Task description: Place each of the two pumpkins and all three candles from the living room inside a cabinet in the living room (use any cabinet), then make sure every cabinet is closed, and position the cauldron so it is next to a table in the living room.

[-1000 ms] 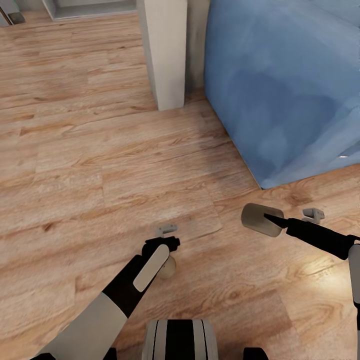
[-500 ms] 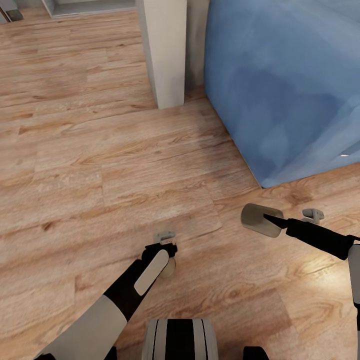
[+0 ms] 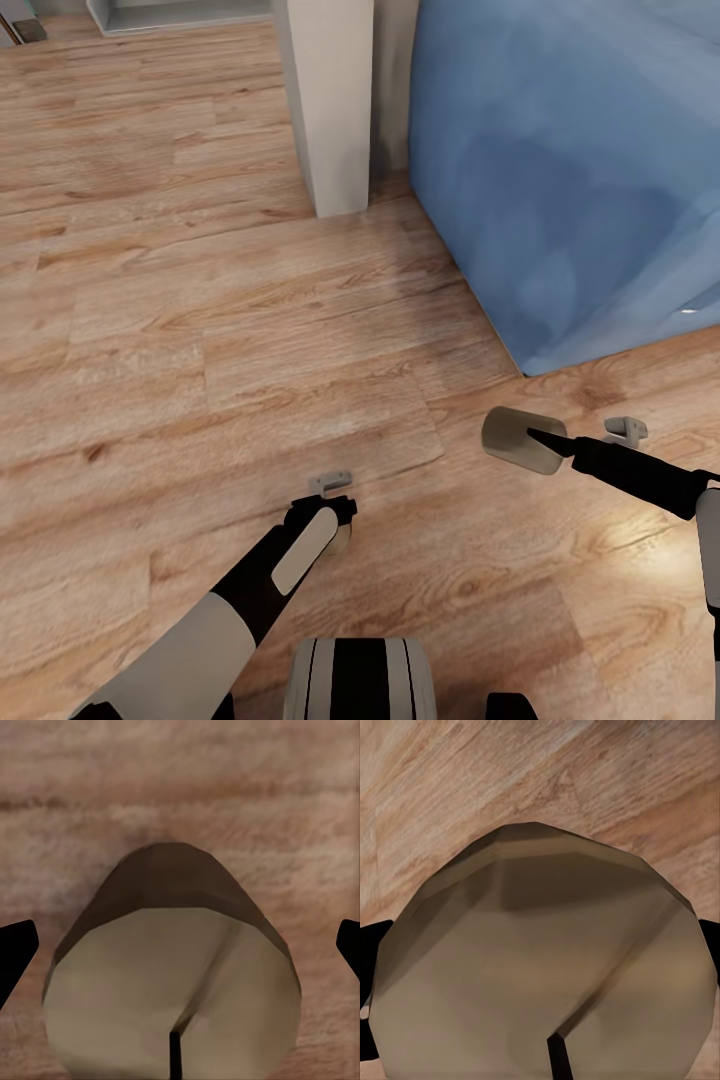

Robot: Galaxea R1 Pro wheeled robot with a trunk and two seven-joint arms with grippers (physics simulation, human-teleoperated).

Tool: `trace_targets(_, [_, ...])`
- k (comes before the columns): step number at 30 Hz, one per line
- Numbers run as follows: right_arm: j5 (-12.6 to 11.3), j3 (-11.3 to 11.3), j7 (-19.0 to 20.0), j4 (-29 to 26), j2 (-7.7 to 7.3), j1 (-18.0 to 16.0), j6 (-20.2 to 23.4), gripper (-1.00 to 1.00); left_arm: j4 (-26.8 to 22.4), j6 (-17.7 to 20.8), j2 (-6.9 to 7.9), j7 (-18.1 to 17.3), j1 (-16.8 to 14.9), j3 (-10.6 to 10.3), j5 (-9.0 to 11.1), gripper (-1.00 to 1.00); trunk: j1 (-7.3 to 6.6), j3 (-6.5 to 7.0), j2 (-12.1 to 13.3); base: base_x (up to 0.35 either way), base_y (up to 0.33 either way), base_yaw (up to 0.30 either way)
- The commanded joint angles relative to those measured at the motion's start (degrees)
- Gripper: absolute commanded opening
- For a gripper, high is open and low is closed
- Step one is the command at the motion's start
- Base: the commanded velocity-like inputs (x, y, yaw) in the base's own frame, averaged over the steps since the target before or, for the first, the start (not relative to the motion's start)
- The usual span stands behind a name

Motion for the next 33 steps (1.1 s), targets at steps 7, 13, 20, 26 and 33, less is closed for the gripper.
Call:
trace_targets(7, [0.0, -0.1, 0.2, 0.0, -0.03, 0.0, 0.3, -1.00, 0.1, 0.0, 0.02, 0.4, 0.0, -0.1, 0.4, 1.00, 0.12, -1.14, -0.1, 0.000, 0.000, 0.000])
trace_targets(13, [0.0, -0.1, 0.3, 0.0, -0.05, 0.0, 0.3, -1.00, 0.5, 0.0, 0.02, 0.4, 0.0, -0.1, 0.4, 1.00, 0.12, -1.14, -0.1, 0.000, 0.000, 0.000])
trace_targets(20, [0.0, -0.1, 0.3, 0.0, -0.11, -0.1, 0.3, -1.00, 1.2, 0.0, 0.02, 0.3, 0.0, 0.0, 0.5, 1.00, 0.30, -2.69, -0.2, 0.000, 0.000, 0.000])
trace_targets(26, [0.0, -0.1, 0.3, 0.0, -0.12, -0.1, 0.3, -1.00, 2.1, -0.1, 0.03, 0.3, -0.1, 0.0, 0.4, 1.00, 0.33, -2.91, -0.2, 0.000, 0.000, 0.000])
trace_targets(33, [0.0, -0.2, 0.9, 0.0, -0.14, -0.1, 0.3, -1.00, 6.6, -0.8, 0.03, -4.3, -0.7, 0.1, -0.2, -1.00, 0.33, -2.91, -0.2, 0.000, 0.000, 0.000])
